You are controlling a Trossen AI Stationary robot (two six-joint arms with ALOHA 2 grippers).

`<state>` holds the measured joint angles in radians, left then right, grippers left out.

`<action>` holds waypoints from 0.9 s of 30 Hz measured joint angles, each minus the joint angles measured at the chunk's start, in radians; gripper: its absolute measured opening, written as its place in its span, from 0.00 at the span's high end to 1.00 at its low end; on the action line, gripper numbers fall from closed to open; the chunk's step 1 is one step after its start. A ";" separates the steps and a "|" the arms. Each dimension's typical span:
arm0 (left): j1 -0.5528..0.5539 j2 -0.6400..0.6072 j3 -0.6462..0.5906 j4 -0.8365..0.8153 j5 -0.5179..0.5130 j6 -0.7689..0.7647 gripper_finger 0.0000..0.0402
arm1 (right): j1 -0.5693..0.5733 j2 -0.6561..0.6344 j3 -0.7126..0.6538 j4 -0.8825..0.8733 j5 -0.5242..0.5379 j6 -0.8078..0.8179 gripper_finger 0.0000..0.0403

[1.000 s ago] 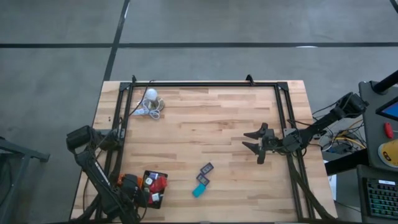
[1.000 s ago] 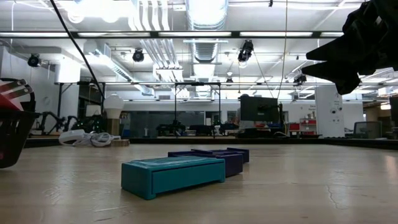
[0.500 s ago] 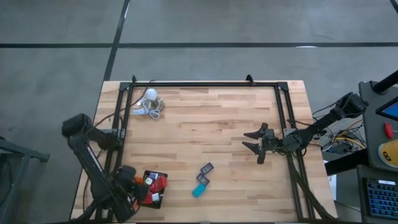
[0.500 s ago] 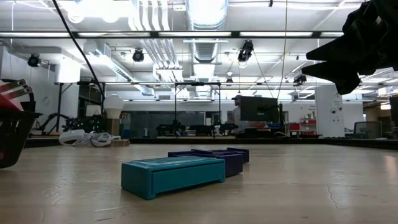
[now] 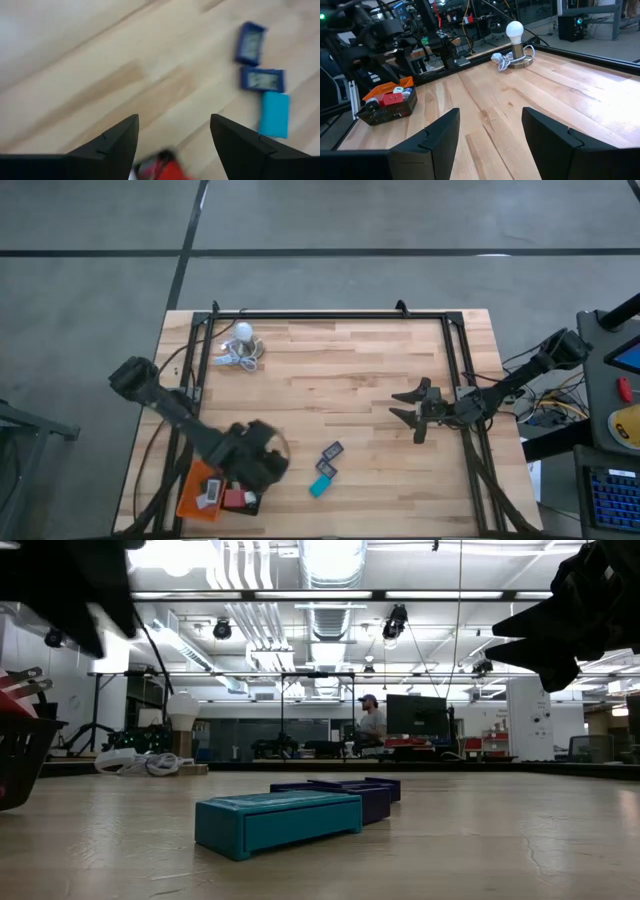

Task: Pick & Place Office items
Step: Put the top dark blue digital clock into the orange basket

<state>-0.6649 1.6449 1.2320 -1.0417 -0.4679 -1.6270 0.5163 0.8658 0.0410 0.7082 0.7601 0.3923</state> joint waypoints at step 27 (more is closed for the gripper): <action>0.291 0.257 -0.002 0.757 0.160 0.821 0.38 | 0.000 0.000 0.000 0.000 0.000 0.000 0.48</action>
<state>-0.3743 1.9019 1.2301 -0.2847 -0.3081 -0.8056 0.5163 0.8654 0.0410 0.7083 0.7599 0.3923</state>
